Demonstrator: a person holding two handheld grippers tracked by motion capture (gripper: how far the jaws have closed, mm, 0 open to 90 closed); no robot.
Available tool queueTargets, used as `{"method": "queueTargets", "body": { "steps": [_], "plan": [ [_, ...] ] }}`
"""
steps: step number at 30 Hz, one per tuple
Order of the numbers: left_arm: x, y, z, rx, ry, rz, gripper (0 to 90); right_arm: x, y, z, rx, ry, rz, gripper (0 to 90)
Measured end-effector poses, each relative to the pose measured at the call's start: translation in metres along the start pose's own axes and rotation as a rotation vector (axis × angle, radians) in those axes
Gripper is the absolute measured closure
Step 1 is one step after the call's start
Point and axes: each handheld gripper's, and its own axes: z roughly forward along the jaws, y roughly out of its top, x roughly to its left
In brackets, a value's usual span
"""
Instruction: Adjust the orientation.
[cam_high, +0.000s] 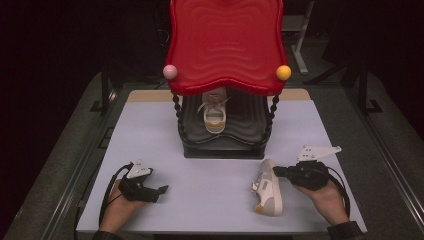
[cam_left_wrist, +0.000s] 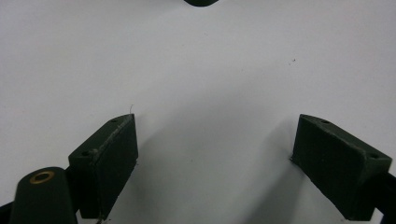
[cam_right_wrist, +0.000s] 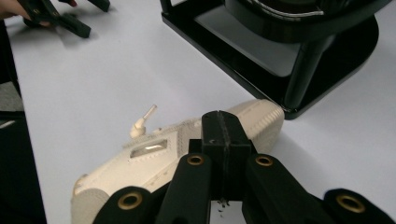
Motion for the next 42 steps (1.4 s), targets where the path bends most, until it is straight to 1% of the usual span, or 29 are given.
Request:
{"method": "queueTargets", "body": {
  "steps": [3, 6, 12, 16, 18, 22, 24, 26, 27, 28, 29, 32, 37, 40, 42],
  "plan": [
    [0.000, 0.000, 0.000, 0.000, 0.000, -0.001, 13.1, -0.001, -0.001, -0.002, 0.004, -0.004, 0.004, 89.9],
    [0.000, 0.000, 0.000, 0.000, 0.000, -0.001, 13.1, -0.003, -0.004, -0.006, 0.003, -0.019, 0.008, 89.9],
    [0.000, 0.000, 0.000, 0.000, 0.000, -0.001, 13.1, -0.011, -0.015, -0.016, -0.001, -0.041, 0.039, 89.9],
    [0.000, 0.000, 0.000, 0.000, 0.000, -0.001, 13.1, -0.016, -0.022, -0.021, 0.004, -0.065, 0.046, 89.9],
    [0.000, 0.000, 0.000, 0.000, 0.000, -0.001, 13.1, -0.019, -0.027, -0.023, 0.018, -0.081, 0.051, 89.9],
    [0.000, 0.000, 0.000, 0.000, 0.000, -0.002, 13.1, -0.027, -0.039, -0.025, 0.061, -0.108, 0.079, 89.9],
    [0.000, 0.000, 0.000, 0.000, -0.001, -0.001, 13.1, -0.031, -0.044, -0.024, 0.076, -0.111, 0.095, 89.9],
    [0.000, 0.000, 0.000, 0.000, -0.001, -0.001, 13.1, -0.034, -0.047, -0.022, 0.096, -0.115, 0.098, 89.8],
    [0.000, 0.000, 0.000, 0.000, -0.001, -0.001, 13.1, -0.035, -0.047, -0.021, 0.111, -0.110, 0.104, 89.9],
    [0.000, 0.000, 0.000, 0.000, 0.000, -0.002, 13.1, -0.036, -0.049, -0.018, 0.117, -0.089, 0.110, 89.9],
    [0.000, 0.000, 0.000, 0.000, -0.001, -0.002, 13.1, -0.036, -0.049, -0.017, 0.131, -0.109, 0.103, 89.9],
    [0.000, 0.000, 0.000, 0.000, 0.000, -0.001, 13.1, -0.038, -0.050, -0.017, 0.142, -0.111, 0.108, 89.9],
    [0.000, 0.000, 0.000, 0.000, 0.000, -0.001, 13.1, -0.038, -0.053, -0.026, 0.127, -0.125, 0.115, 89.8],
    [0.000, 0.000, 0.000, 0.000, 0.000, -0.003, 13.1, -0.033, -0.059, -0.033, 0.130, -0.129, 0.116, 89.8],
    [0.000, 0.000, 0.000, 0.003, -0.001, 0.000, 13.1, -0.028, -0.064, -0.038, 0.132, -0.123, 0.117, 89.8]
  ]
}}
